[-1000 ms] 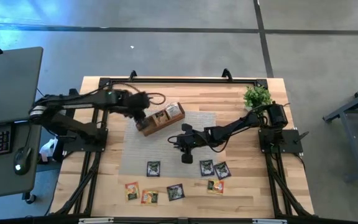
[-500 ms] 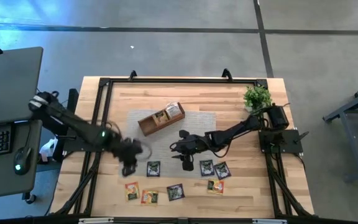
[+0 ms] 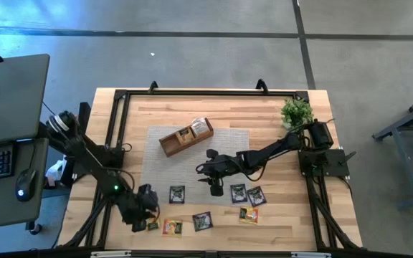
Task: Pick & Place Tea
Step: Put the yellow tea bag into the middle section of the wooden organizer
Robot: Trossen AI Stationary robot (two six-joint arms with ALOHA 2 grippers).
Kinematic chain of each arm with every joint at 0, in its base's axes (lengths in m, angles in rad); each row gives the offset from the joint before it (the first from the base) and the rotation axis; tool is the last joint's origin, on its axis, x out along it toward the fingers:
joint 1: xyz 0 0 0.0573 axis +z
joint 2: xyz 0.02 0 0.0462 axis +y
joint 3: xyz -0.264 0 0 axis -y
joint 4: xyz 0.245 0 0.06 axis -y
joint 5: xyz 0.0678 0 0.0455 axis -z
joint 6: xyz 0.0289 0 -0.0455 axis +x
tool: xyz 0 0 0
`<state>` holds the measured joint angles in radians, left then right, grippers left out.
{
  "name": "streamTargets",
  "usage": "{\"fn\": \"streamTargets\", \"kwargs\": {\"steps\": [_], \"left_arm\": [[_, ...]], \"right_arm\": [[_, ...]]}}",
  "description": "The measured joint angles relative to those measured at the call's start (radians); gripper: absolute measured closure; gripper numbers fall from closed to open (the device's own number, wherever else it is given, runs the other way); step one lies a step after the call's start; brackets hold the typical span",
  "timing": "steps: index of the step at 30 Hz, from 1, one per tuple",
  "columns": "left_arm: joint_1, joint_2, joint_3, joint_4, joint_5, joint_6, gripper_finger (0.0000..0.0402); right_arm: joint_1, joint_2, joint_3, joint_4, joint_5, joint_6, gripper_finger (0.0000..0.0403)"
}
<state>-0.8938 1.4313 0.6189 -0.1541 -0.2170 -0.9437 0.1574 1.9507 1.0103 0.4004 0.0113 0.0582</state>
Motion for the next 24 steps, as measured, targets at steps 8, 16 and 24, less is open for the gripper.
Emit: {"fn": "streamTargets", "kwargs": {"steps": [8, 16, 24], "left_arm": [[-0.004, 0.116, 0.006, 0.06, 0.004, 0.083, 0.0293], [0.044, 0.15, 0.004, 0.04, -0.123, -0.066, 0.0293], [0.134, 0.154, 0.045, 0.041, -0.128, -0.181, 0.0293]], "right_arm": [[0.0, 0.0, 0.0, 0.005, 0.006, -0.015, 0.0265], [0.0, 0.0, 0.0, 0.001, 0.007, -0.018, 0.0265], [0.0, 0.0, 0.0, 0.001, 0.007, -0.018, 0.0265]]}}
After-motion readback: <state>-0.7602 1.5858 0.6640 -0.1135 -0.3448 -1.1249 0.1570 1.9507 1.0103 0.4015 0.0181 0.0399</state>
